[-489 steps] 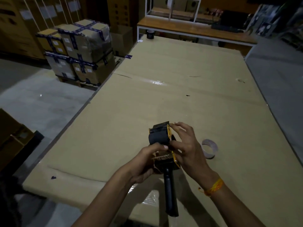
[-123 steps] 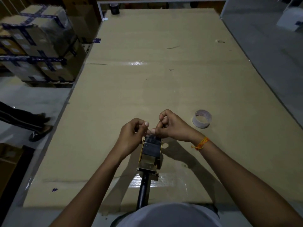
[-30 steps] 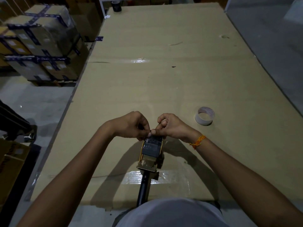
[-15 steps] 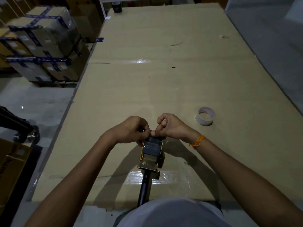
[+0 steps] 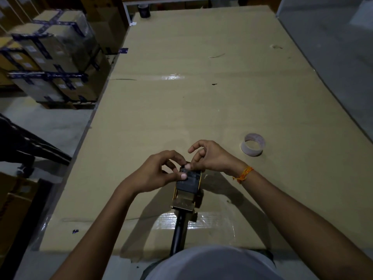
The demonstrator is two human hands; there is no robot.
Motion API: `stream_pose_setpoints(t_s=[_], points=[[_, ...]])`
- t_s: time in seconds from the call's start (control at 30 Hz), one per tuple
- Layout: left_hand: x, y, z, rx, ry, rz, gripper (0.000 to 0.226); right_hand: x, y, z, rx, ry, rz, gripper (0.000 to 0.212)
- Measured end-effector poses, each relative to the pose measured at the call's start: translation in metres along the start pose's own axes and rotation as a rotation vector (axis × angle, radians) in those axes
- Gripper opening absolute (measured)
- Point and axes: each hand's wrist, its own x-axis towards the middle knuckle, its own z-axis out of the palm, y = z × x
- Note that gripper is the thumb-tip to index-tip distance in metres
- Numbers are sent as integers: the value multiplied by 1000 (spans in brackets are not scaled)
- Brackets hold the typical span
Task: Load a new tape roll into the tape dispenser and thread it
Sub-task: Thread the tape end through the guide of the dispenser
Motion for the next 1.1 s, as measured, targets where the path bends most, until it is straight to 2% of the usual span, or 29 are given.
stream_pose_setpoints(t_s=[0.17, 0.37, 0.57, 0.7, 0.8, 0.87, 0.93, 1.0, 1.1], points=[[-3, 2, 4, 9, 43, -3, 28, 1, -1, 2, -17, 10, 20, 60], [-1, 6, 16, 35, 163, -40, 24, 6, 5, 1, 82, 21, 81, 65], [0, 4, 21, 32, 200, -61, 23, 12, 9, 5, 251, 150, 251, 50], [-2, 2, 22, -10, 219, -61, 21, 4, 14, 2, 338, 230, 193, 45], [-4, -3, 22, -59, 236, -61, 20, -21, 19, 7, 369, 334, 144, 53], [-5, -4, 24, -87, 257, -67, 19, -47, 31, 20, 427, 366, 194, 66], [-5, -4, 26, -118, 284, -75, 17, -80, 43, 40, 548, 251, 364, 86], [-2, -4, 27, -136, 304, -74, 15, -110, 49, 63, 506, -15, 531, 103], [5, -4, 31, -134, 321, -78, 13, -128, 49, 92, 351, -291, 569, 117]])
